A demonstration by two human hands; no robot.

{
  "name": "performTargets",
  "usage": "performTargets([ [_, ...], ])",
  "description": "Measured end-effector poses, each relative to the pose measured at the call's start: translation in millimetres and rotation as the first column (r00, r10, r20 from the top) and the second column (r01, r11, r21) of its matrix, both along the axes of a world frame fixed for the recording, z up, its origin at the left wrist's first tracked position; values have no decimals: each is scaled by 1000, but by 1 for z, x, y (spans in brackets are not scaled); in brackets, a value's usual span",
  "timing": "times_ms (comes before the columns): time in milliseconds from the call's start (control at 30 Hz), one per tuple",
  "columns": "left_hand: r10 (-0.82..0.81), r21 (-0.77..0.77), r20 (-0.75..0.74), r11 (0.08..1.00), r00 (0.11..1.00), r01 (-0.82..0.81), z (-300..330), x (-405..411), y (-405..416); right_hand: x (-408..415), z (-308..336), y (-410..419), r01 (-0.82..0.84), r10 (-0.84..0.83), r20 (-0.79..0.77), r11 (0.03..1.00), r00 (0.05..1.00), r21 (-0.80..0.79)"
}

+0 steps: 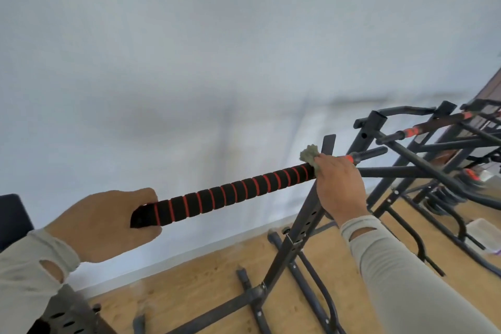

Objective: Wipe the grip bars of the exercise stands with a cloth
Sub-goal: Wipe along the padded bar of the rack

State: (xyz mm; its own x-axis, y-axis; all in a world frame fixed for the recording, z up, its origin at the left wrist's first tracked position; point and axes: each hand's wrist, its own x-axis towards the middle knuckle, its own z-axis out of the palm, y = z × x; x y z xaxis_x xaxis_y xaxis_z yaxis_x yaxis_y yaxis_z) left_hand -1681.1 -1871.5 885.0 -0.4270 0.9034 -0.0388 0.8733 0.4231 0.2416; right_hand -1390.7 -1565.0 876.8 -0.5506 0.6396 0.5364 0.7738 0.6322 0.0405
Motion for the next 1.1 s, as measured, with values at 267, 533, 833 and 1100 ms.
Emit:
performTargets([
  [267,33,176,-192,984,981,1,-22,18,-8,-32,-12,-34,70,-125,-281,978,952,-196],
  [533,-5,272,-333,957,943,101,-27,11,-4,-131,-40,-193,-572,529,-281,814,801,-101],
  [833,99,105,-188,991,977,-80,-15,8,0,-96,-26,-124,-543,535,-148,839,832,-20],
  [1100,22,58,-200,998,980,-11,-13,8,-5,2,24,4,166,-130,228,976,965,-143],
])
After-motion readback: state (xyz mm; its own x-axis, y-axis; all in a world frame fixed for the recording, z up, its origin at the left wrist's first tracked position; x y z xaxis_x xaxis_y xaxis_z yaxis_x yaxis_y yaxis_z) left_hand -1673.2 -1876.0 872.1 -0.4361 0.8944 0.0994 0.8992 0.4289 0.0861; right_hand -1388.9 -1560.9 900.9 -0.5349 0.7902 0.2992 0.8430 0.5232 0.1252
